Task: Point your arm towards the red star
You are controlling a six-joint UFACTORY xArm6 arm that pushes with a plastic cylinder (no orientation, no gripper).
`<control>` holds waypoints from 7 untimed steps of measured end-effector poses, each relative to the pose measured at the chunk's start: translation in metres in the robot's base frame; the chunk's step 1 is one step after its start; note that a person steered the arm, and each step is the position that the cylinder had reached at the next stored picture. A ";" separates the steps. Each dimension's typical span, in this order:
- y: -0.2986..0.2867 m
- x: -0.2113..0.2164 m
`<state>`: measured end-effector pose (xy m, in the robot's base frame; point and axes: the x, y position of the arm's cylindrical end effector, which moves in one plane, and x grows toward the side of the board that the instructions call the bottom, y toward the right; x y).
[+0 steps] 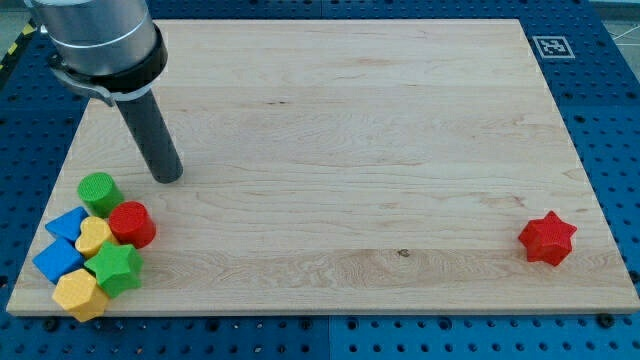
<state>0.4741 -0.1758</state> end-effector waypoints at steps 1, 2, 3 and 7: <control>0.018 -0.003; 0.090 -0.003; 0.183 0.012; 0.318 0.143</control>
<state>0.6169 0.1419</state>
